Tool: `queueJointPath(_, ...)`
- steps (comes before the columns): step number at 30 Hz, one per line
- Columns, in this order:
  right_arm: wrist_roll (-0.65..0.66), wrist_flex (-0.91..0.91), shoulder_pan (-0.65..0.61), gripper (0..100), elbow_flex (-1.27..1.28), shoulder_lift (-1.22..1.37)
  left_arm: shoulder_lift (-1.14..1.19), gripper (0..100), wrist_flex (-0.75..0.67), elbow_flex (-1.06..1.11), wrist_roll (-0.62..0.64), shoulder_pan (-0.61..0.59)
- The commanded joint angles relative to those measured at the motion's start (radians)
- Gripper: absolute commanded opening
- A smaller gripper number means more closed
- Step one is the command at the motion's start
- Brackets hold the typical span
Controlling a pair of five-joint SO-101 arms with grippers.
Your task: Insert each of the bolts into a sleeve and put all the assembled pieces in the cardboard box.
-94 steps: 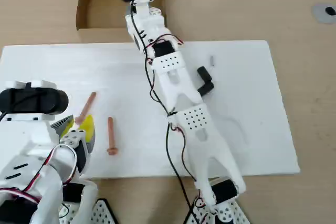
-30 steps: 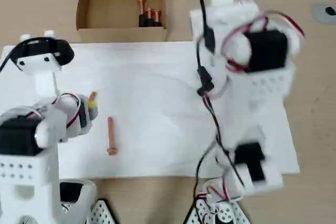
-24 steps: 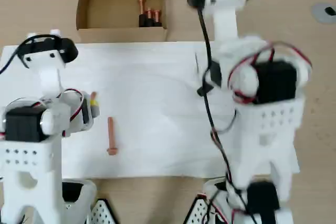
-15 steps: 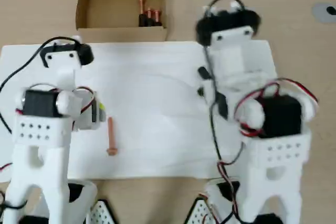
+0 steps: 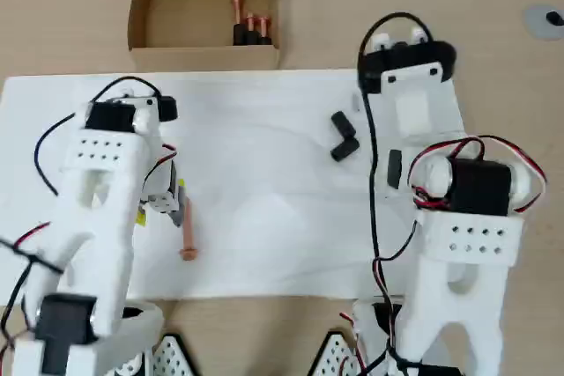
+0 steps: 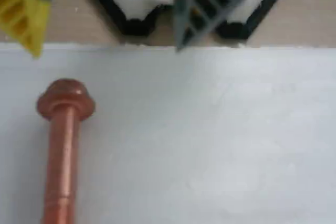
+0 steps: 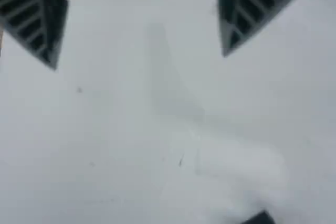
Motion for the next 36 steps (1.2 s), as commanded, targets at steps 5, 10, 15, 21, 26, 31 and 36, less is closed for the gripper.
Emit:
queueJointPath(5,0.031,-0.031,0.015,23.8,0.004,-0.024,0.094,18,-0.046,-0.009,-0.078,0.041)
queueJointPath(10,0.021,-0.029,0.015,23.7,0.004,-0.024,0.136,18,-0.103,-0.009,-0.072,0.124)
queueJointPath(15,0.020,-0.028,0.015,17.1,0.005,-0.024,0.160,18,-0.140,0.009,-0.055,0.204)
queueJointPath(21,0.020,-0.028,0.015,14.6,0.005,-0.024,0.176,18,-0.183,0.074,-0.044,0.199)
queueJointPath(26,0.026,-0.028,0.018,14.6,0.005,-0.024,0.174,18,-0.255,0.173,-0.044,0.180)
queueJointPath(31,0.026,-0.028,0.018,14.6,0.005,-0.024,0.177,18,-0.354,0.244,-0.044,0.187)
queueJointPath(36,0.026,-0.028,0.018,14.6,0.005,-0.024,0.177,14,-0.460,0.305,-0.043,0.180)
